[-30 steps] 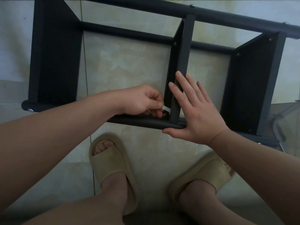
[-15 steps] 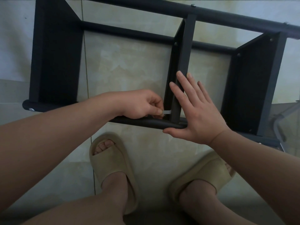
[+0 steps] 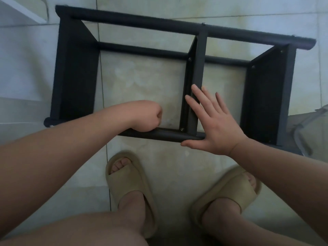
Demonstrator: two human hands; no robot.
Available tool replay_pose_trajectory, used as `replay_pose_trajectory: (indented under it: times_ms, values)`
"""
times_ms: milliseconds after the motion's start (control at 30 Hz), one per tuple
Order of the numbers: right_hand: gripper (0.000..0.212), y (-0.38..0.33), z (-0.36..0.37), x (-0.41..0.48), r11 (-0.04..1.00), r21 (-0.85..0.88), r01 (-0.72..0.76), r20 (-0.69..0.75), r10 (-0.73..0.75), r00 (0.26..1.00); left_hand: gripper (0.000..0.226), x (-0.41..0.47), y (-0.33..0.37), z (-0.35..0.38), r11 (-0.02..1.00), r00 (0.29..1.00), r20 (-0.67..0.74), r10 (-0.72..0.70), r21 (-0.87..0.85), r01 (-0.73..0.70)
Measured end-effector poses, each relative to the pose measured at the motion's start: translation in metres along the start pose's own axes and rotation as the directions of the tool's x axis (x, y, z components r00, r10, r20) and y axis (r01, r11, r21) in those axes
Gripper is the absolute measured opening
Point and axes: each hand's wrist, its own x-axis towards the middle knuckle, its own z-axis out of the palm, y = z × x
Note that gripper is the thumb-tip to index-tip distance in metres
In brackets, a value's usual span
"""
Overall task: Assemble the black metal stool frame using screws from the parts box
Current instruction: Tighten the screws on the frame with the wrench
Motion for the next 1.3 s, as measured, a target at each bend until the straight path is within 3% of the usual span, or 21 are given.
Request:
replay_pose_trajectory:
  times_ms: [100,200,333,433,500,600,733,867,1167,1300]
  values:
    - [0.113,0.002,-0.021,0.003,0.998,-0.065,-0.008,0.071,0.013,0.997,0.015,-0.016,0.002,-0.029,0.998,0.998,-0.016,-0.056,-0.007,0.056]
    - [0.097,0.013,-0.053,0.010,0.994,-0.104,0.034,0.104,-0.023,0.994,0.016,-0.027,0.010,-0.066,0.998,0.974,-0.219,-0.054,0.022,0.061]
    - [0.077,0.035,-0.092,0.036,0.992,-0.091,-0.083,-0.015,0.082,0.996,0.020,-0.018,0.033,-0.116,0.999,0.845,-0.533,0.040,-0.003,-0.049]
    - [0.076,0.055,-0.110,0.062,0.974,-0.055,-0.221,-0.127,0.213,0.969,0.017,0.003,0.054,-0.144,0.995,0.775,-0.626,0.089,0.020,-0.098]
    - [0.077,0.070,-0.114,0.081,0.955,-0.069,-0.289,-0.146,0.277,0.950,0.013,0.023,0.062,-0.154,0.997,0.766,-0.638,0.080,0.043,-0.068]
    - [0.073,0.085,-0.113,0.108,0.921,-0.096,-0.377,-0.054,0.373,0.926,0.011,0.056,0.061,-0.158,0.998,0.790,-0.612,0.024,0.057,0.014]
    - [0.047,0.096,-0.102,0.126,0.895,-0.074,-0.440,-0.054,0.437,0.898,0.003,0.087,0.054,-0.157,0.998,0.796,-0.604,-0.036,0.015,0.057]
    - [0.027,0.097,-0.101,0.123,0.887,-0.219,-0.406,-0.154,0.380,0.912,0.002,0.098,0.048,-0.158,0.996,0.786,-0.616,-0.044,0.031,0.079]
    - [0.030,0.064,-0.155,0.080,0.884,-0.295,-0.362,-0.328,0.262,0.908,0.002,0.030,0.066,-0.180,0.996,0.682,-0.729,0.055,0.093,0.019]
    - [0.032,0.030,-0.180,0.044,0.901,-0.273,-0.337,-0.359,0.230,0.904,0.003,-0.021,0.081,-0.181,0.998,0.697,-0.717,0.019,0.059,0.033]
